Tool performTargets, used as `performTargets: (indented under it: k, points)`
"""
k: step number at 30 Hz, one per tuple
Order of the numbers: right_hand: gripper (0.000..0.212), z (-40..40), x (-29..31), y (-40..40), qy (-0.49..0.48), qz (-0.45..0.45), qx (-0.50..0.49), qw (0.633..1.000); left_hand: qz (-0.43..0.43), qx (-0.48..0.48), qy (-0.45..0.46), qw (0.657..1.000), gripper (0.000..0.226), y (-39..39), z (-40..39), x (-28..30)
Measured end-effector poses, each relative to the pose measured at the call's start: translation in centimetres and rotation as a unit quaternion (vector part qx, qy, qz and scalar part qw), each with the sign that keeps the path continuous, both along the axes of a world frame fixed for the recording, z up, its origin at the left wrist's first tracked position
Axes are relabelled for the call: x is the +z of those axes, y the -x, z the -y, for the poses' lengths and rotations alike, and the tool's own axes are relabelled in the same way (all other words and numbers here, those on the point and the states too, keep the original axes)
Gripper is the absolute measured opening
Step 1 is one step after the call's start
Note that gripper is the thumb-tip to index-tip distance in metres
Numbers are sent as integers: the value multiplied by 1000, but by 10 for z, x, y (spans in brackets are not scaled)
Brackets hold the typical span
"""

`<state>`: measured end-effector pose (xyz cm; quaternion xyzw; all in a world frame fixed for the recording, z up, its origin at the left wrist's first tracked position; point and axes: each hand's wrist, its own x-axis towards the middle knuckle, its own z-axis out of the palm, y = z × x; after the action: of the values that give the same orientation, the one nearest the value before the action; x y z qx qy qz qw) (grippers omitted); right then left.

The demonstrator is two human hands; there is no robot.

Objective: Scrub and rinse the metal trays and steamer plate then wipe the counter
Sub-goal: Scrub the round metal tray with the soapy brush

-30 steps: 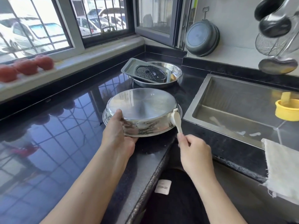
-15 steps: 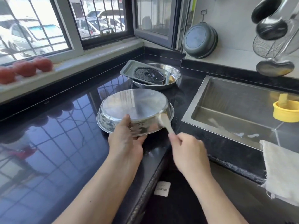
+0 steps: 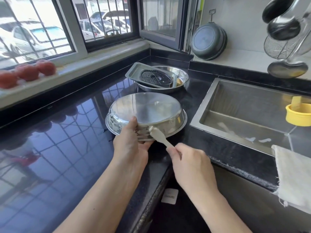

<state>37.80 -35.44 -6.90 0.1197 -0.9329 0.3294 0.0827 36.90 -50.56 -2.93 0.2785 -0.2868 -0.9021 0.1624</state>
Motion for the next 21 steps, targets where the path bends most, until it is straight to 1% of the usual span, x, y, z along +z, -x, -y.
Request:
performTargets:
  k: [3, 4, 7, 9, 11, 14, 18, 21]
  points:
    - [41, -16, 8, 16, -10, -8, -63, 998, -10, 8, 8, 1000, 29, 1, 1, 3]
    - [42, -16, 10, 15, -13, -23, -59, 998, -13, 16, 11, 1000, 29, 2, 2, 3]
    - [43, 5, 15, -2, -43, -54, 27, 997, -3, 23, 20, 1000, 29, 3, 0, 3]
    - [47, 9, 14, -3, -37, -52, 39, 997, 5, 12, 20, 1000, 31, 1, -3, 2]
    - [51, 3, 13, 3, -22, -37, 16, 999, -4, 3, 19, 1000, 35, 0, -2, 2]
    - [48, -5, 4, 6, 9, -24, -20, 999, -20, 14, 16, 1000, 35, 1, 1, 3]
    - [44, -6, -2, 7, 57, 27, -70, 996, -18, 14, 13, 1000, 33, 1, -3, 2]
    - [44, 8, -6, -2, 51, 24, -43, 997, -9, 20, 7, 1000, 36, 2, -1, 0]
